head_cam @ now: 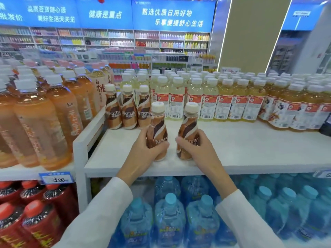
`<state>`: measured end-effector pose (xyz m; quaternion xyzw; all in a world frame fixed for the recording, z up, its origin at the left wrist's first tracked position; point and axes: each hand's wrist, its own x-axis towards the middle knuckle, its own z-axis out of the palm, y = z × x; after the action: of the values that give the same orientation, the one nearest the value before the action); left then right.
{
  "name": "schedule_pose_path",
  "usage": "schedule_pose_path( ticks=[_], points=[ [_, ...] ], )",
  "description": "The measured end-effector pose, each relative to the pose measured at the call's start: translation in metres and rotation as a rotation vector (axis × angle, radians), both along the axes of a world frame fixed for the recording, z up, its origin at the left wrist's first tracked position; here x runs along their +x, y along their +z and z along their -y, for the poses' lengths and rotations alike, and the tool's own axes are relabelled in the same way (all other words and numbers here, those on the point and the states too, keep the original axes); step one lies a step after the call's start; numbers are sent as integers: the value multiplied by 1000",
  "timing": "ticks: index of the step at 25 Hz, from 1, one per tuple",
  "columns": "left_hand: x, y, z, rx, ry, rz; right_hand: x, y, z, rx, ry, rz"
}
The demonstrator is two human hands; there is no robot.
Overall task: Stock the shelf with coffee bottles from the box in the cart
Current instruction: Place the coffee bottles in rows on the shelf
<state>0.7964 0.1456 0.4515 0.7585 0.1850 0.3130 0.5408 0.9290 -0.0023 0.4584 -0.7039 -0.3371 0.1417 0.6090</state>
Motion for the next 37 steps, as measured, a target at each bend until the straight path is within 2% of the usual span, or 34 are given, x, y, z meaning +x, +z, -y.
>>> schedule_pose_path(
  ticks=[4, 6, 8, 12, 14, 18, 21, 23, 28, 33, 37],
  points=[
    [-1, -5, 7, 100, 185, -2, -9, -6, 5, -93, -213, 207],
    [-1, -6, 7, 118, 233, -3, -10, -9, 3, -109, -252, 244],
    [-3, -5, 3, 94, 218, -22, -7, -11, 4, -120, -194, 217],
    [-7, -4, -5, 29, 146, -39, 8, -6, 10, -196, 111, 116],
    [-7, -6, -5, 25, 142, -27, 9, -3, 10, -193, 168, 107],
    [-8, -8, -5, 33, 156, -8, -1, -9, 6, -88, -38, 198],
    [-8, -6, -1, 58, 188, -9, 2, -9, 6, -73, 45, 107],
    [-9, -5, 4, 73, 215, -11, 1, -9, 9, -103, 86, 114],
    [-6, -6, 17, 103, 263, -27, -14, -22, 12, -29, -147, 178],
    [27, 6, 15, 195, 368, -56, 10, -16, -13, -15, -186, 200],
    [69, 18, 6, 50, 504, -32, 46, -3, -47, -25, -153, 163]
  ],
)
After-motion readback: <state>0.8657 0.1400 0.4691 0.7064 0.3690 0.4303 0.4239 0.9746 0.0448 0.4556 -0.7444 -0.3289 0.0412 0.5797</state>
